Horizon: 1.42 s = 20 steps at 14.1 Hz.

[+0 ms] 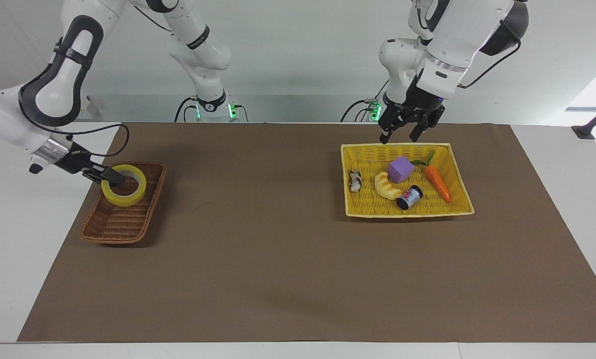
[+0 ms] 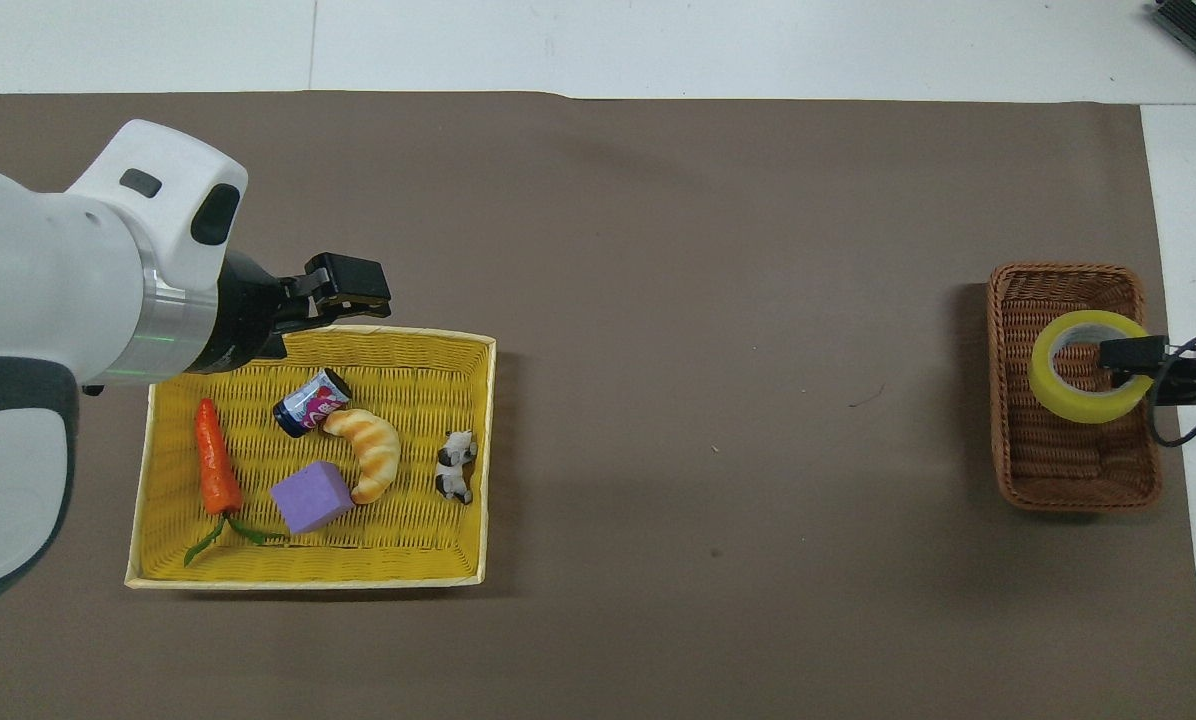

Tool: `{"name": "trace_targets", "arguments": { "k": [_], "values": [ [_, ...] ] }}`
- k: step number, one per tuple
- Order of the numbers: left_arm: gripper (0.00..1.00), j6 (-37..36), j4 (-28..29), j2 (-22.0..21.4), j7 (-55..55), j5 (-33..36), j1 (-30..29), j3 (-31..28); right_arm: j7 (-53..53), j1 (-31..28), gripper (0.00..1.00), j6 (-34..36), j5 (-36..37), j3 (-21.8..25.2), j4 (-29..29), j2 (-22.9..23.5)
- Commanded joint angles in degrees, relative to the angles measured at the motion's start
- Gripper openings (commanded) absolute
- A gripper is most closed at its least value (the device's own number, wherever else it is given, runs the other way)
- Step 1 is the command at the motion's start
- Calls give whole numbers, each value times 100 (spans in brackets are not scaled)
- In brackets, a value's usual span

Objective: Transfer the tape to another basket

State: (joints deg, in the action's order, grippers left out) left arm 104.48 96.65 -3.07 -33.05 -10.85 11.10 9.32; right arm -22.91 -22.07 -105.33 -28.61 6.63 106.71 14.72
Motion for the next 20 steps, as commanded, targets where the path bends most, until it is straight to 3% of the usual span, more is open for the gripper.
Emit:
{"name": "trace_targets", "arguments": {
  "k": [1,16,17,18,20],
  "values": [
    [100,-252,3,-62,132,39,111,-53,-328,-78,0,-101,48,-13,7,154],
    [100,-868,-32,-88,386,-40,138,-150,-636,28,0,-646,416,-13,350,242],
    [100,-929,-32,-80,552,-22,120,-289,-636,36,15,-655,574,-22,350,251],
    [100,-1060,-41,-80,824,65,172,-595,-644,89,46,-655,662,-22,350,268],
    [100,-1394,-76,-141,1605,136,182,-1166,-679,124,90,-655,707,-22,350,277]
  ]
}}
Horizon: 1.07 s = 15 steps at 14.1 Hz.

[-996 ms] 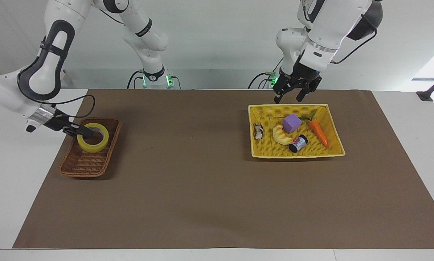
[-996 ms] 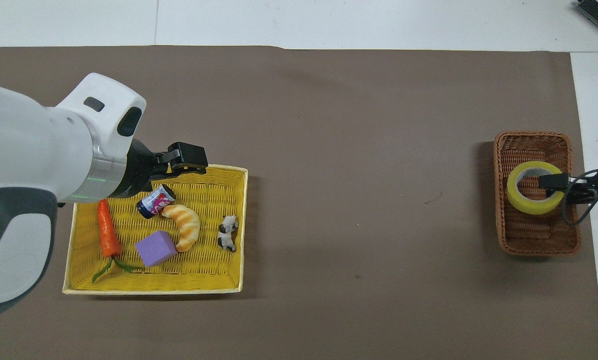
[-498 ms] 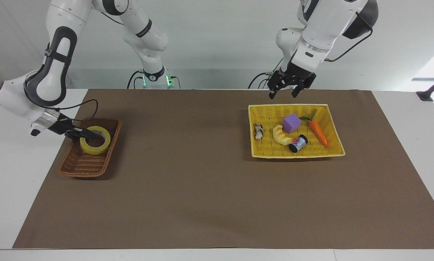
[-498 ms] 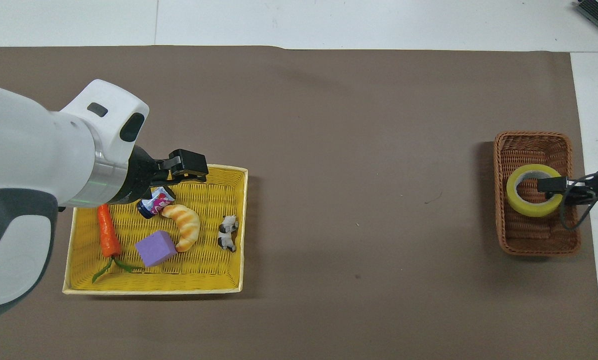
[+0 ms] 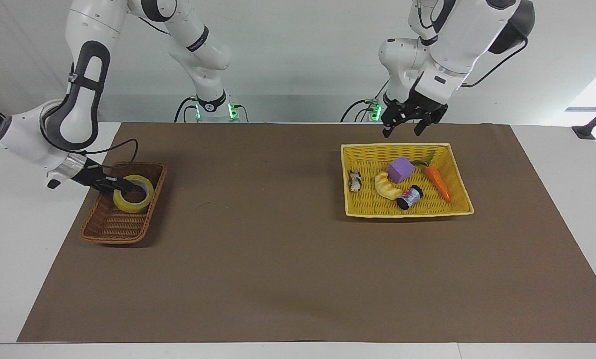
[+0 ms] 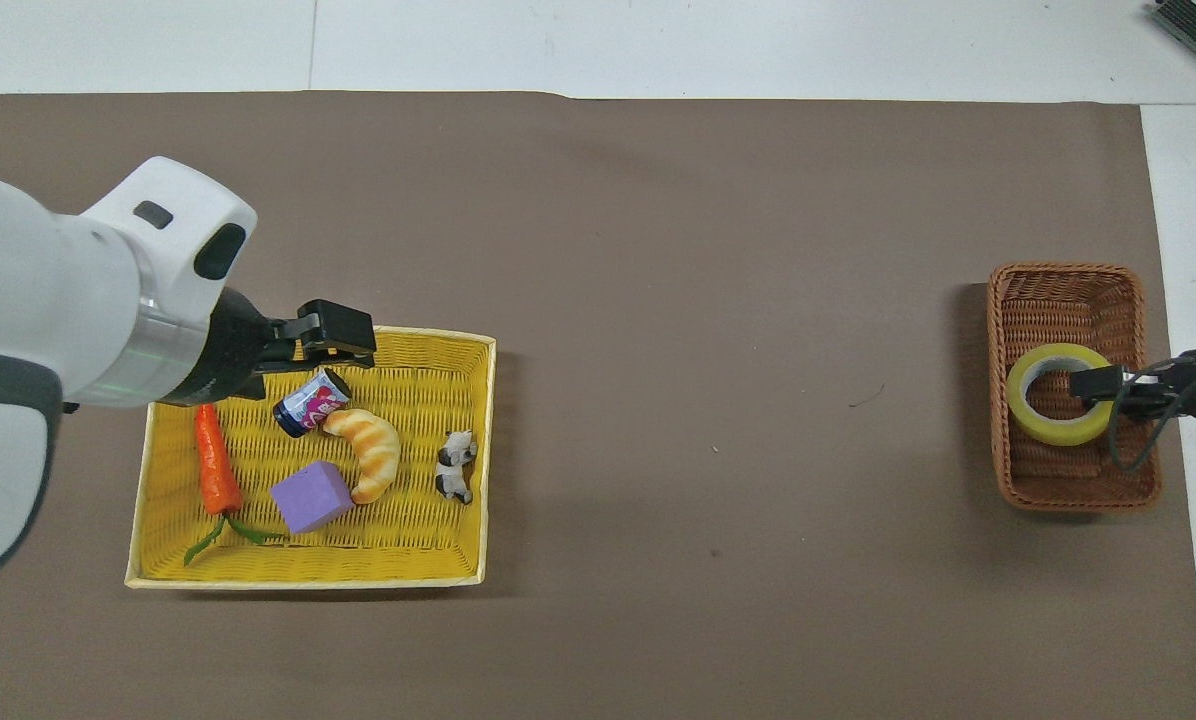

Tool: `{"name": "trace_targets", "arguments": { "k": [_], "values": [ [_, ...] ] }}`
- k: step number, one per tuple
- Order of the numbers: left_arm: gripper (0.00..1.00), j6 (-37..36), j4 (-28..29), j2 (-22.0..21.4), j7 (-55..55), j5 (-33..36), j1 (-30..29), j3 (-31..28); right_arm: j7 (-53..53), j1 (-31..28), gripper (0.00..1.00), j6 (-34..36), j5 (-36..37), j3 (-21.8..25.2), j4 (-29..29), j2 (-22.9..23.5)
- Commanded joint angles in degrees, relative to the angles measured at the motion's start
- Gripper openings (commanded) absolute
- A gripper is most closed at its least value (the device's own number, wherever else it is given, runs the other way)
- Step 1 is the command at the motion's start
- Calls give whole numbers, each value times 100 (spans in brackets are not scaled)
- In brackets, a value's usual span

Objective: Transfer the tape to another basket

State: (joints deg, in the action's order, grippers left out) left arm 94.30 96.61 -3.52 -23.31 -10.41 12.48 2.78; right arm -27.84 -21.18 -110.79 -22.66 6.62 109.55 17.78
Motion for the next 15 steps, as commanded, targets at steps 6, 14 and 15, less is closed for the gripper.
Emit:
{"name": "trace_targets", "arguments": {
  "k": [6,14,15],
  "values": [
    [100,-895,-116,-228,2173,871,-88,-1465,-378,-26,100,-4,25,-29,-126,15],
    [100,-1483,-896,-97,3199,1419,-97,-1456,-424,535,100,-127,525,-81,-944,-283],
    [100,-1693,-1072,35,3227,1393,-97,-1473,-241,693,100,-136,709,-73,-988,-371]
  ]
}}
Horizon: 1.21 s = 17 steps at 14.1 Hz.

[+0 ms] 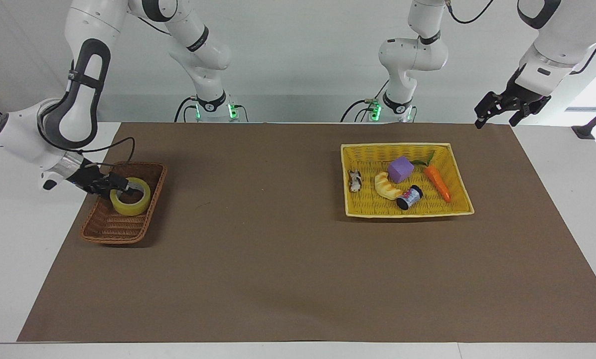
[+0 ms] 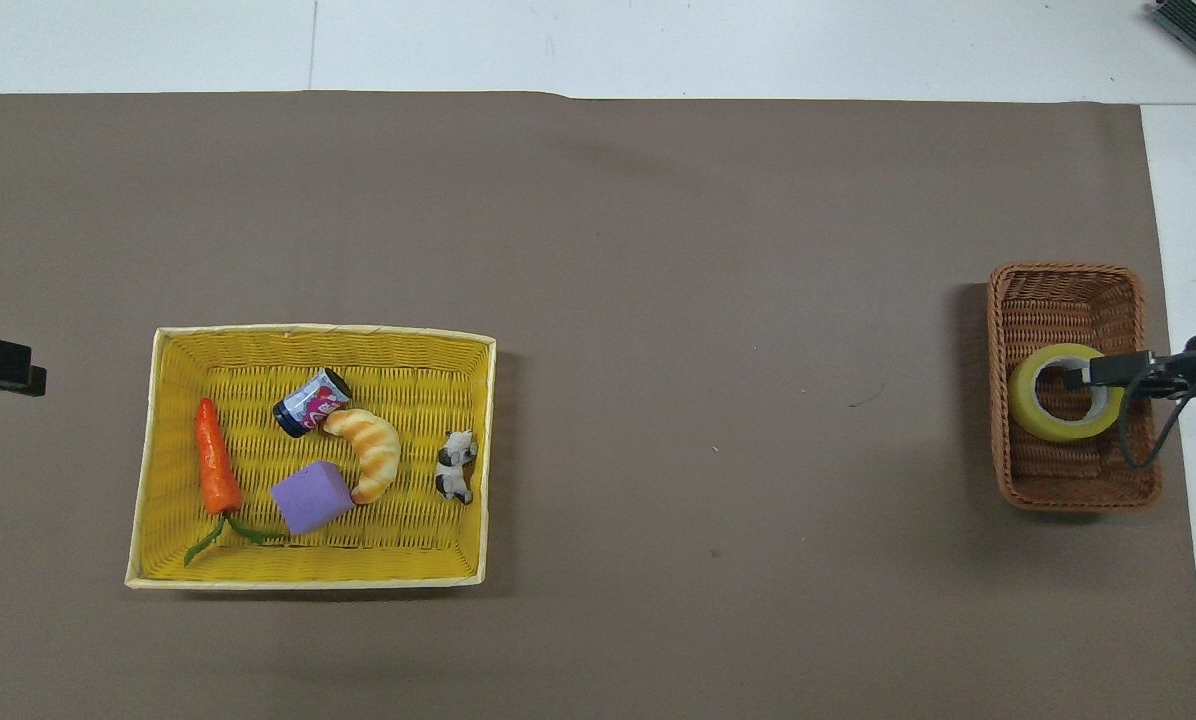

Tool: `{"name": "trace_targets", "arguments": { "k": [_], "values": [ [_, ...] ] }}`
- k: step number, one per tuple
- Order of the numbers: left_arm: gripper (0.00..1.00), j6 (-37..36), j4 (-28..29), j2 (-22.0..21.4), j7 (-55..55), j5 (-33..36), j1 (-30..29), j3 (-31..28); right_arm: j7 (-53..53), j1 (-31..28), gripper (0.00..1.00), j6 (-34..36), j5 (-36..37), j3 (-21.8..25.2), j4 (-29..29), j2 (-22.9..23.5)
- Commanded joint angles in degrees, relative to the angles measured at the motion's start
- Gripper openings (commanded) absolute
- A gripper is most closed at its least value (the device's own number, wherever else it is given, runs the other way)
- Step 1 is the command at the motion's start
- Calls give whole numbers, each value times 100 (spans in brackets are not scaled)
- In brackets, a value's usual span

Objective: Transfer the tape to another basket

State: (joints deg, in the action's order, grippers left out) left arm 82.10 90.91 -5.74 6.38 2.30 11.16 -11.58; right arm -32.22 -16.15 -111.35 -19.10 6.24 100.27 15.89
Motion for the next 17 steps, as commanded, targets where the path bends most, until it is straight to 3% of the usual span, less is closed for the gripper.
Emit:
{"name": "trace_targets", "arguments": {
  "k": [1,6,11,14,17],
  "values": [
    [100,-572,-634,301,258,87,35,-46,442,357,100,-71,589,-35,-139,-253],
    [100,-388,-574,240,-111,52,-52,-46,2208,1165,100,52,1285,-43,-157,-709],
    [100,-362,-477,205,-129,43,-35,-37,3940,2010,100,605,1743,-52,-157,-1202],
    [100,-362,-486,213,-137,43,18,-28,4030,2054,100,929,1752,-26,-306,-1571],
    [100,-423,-521,222,-137,25,-17,24,3995,1880,100,2017,1743,36,-1156,-1624]
  ]
}}
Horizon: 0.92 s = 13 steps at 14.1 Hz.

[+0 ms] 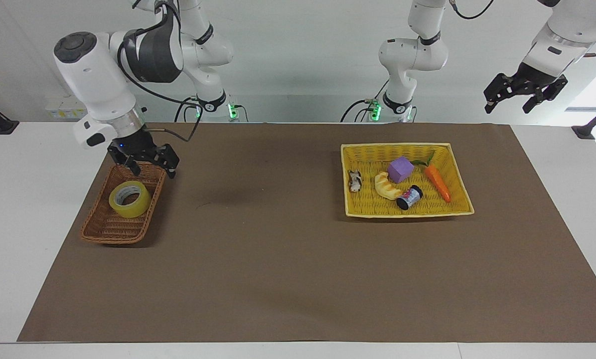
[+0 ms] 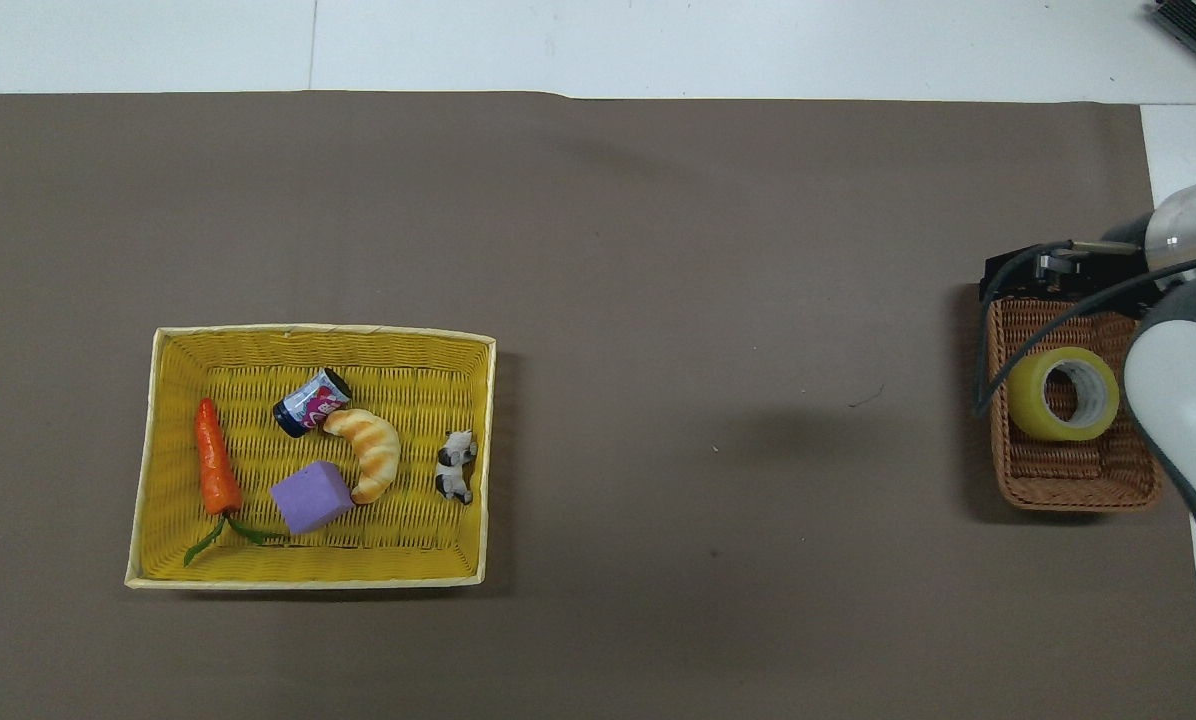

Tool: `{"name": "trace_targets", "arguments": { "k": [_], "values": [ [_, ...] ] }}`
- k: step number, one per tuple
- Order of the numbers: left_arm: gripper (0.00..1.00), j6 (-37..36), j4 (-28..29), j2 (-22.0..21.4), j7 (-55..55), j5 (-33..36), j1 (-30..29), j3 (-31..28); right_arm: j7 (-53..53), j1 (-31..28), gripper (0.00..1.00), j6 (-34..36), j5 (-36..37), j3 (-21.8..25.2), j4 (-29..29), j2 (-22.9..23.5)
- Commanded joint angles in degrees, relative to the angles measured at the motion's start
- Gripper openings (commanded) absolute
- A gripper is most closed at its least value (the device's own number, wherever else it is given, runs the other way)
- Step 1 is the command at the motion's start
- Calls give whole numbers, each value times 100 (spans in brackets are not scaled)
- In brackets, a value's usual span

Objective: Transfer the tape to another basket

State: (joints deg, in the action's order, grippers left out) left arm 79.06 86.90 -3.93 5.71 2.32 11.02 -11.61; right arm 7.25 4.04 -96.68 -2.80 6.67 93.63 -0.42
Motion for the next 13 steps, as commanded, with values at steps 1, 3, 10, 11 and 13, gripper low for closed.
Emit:
{"name": "trace_targets", "arguments": {
  "k": [1,3,10,11,13],
  "values": [
    [100,-145,-147,59,-70,-56,-151,132,14,-201,100,823,121,10,-695,-2],
    [100,-154,-156,77,-70,-109,-1001,937,14,-211,100,1281,209,10,-881,-45],
    [100,-496,-533,296,-79,-83,-1216,1328,-22,-264,100,1336,385,-69,-363,-520],
    [100,-523,-568,305,-79,-109,-1225,1328,-22,-272,100,1345,385,-69,-320,-546],
    [100,-401,-525,297,-79,-100,-1190,1337,-30,-290,100,1336,376,-69,-170,-634]
  ]
}}
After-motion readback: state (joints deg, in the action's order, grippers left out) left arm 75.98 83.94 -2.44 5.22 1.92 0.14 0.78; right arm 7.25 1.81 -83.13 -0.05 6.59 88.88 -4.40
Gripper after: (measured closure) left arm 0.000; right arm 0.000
